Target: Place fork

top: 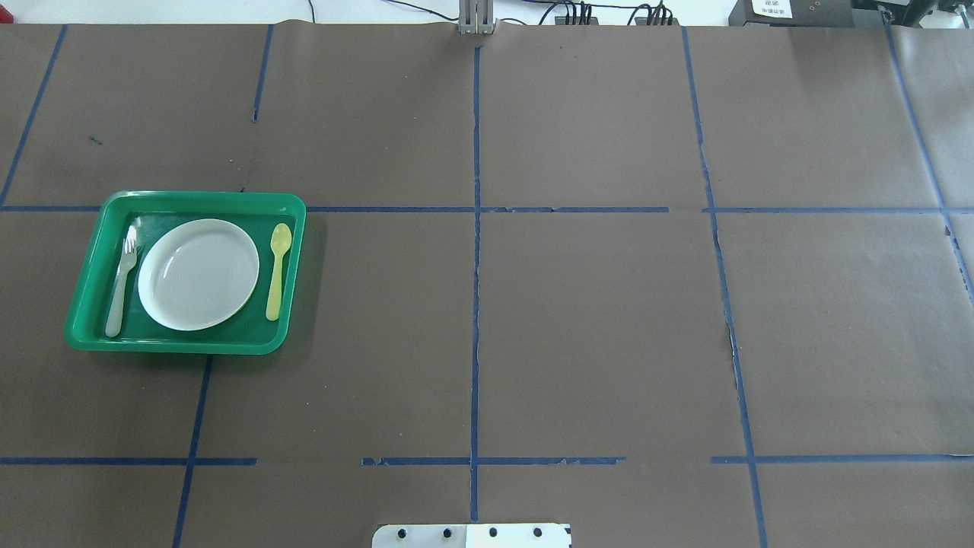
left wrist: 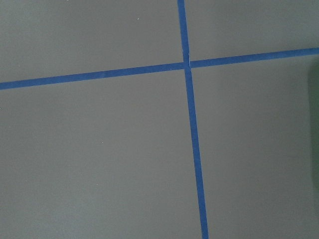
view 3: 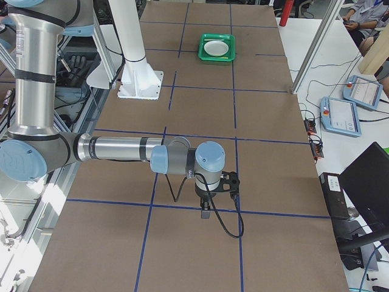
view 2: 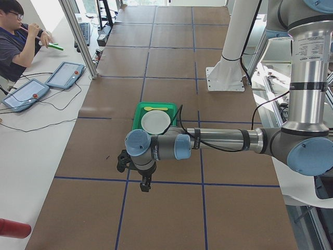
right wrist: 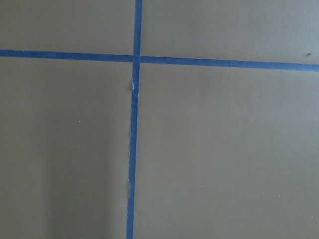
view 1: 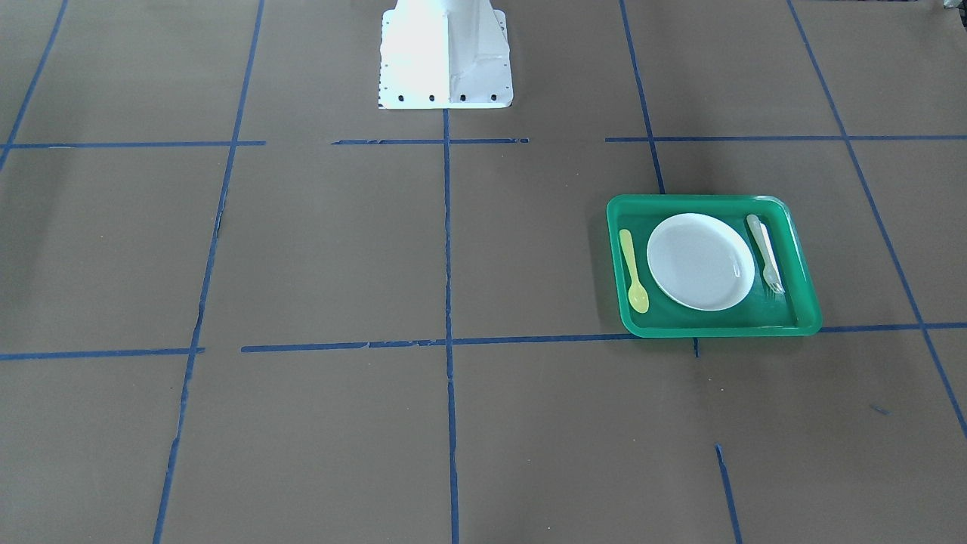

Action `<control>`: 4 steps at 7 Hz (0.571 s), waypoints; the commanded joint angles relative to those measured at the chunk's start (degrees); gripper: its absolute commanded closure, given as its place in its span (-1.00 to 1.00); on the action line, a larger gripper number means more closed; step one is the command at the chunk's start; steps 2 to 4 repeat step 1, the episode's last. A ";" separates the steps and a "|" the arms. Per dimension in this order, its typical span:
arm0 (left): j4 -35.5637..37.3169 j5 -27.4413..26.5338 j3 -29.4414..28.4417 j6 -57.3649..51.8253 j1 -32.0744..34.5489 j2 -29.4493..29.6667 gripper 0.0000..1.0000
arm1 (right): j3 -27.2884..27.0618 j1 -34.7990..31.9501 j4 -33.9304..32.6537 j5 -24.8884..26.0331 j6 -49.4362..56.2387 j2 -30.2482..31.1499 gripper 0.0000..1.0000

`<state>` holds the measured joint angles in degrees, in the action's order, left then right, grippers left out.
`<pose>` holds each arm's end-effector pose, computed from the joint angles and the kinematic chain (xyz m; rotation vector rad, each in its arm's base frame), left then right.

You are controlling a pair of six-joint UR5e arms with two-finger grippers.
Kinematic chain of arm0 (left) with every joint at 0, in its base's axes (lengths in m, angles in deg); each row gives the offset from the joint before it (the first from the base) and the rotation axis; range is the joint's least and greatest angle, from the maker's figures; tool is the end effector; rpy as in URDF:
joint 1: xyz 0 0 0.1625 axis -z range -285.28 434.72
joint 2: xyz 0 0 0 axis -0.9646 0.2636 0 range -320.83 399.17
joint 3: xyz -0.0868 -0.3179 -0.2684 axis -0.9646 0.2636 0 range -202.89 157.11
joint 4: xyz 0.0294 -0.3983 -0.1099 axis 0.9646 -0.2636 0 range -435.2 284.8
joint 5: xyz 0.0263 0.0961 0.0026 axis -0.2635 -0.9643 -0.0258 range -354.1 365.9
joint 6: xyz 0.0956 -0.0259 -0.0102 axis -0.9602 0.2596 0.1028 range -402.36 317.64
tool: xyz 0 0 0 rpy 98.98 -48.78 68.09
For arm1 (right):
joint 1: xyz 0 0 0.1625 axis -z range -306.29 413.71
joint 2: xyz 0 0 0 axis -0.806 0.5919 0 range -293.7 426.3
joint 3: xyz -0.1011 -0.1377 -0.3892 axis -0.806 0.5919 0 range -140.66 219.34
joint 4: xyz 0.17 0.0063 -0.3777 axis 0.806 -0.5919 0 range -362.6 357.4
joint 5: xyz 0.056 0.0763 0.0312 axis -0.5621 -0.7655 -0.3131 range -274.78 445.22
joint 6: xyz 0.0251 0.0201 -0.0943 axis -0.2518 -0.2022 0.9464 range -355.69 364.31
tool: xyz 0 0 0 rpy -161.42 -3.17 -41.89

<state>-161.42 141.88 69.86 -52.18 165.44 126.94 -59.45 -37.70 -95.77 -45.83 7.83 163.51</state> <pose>-0.0678 -0.4704 0.6583 0.0202 0.8043 0.1273 0.0786 -0.4344 0.6513 0.0043 -0.7170 -0.0254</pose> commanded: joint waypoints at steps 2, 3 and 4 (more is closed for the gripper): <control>0.00 -0.01 0.06 -0.02 0.06 0.12 -1.00 | 0.00 0.00 0.00 0.00 0.00 0.00 -1.00; 0.00 -0.01 0.06 -0.02 0.06 0.12 -1.00 | 0.00 0.00 0.00 0.00 0.00 0.00 -1.00; 0.00 -0.01 0.06 -0.02 0.06 0.12 -1.00 | 0.00 0.00 0.00 0.00 0.00 0.00 -1.00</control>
